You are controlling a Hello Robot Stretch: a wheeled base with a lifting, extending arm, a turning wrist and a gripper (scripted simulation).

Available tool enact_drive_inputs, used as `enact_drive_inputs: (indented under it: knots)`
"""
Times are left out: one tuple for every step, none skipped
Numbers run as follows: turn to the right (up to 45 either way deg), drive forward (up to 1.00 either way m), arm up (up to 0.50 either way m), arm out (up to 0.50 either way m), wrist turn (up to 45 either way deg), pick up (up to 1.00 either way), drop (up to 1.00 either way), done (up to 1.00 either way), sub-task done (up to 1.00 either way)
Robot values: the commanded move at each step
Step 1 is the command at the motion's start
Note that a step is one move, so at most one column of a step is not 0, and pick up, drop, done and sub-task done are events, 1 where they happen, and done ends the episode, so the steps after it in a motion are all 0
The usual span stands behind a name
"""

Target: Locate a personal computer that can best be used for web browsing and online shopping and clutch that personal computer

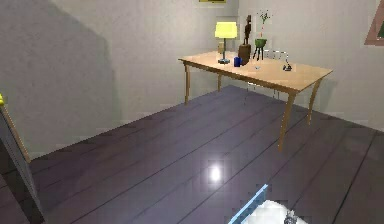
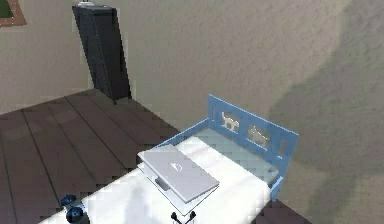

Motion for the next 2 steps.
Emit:
enact_drive_inputs:
  knots:
    - [0.0,0.0,0.1,0.0,0.0,0.0,0.0,0.0,0.0]
    - [0.0,0.0,0.0,0.0,0.0,0.0,0.0,1.0,0.0]
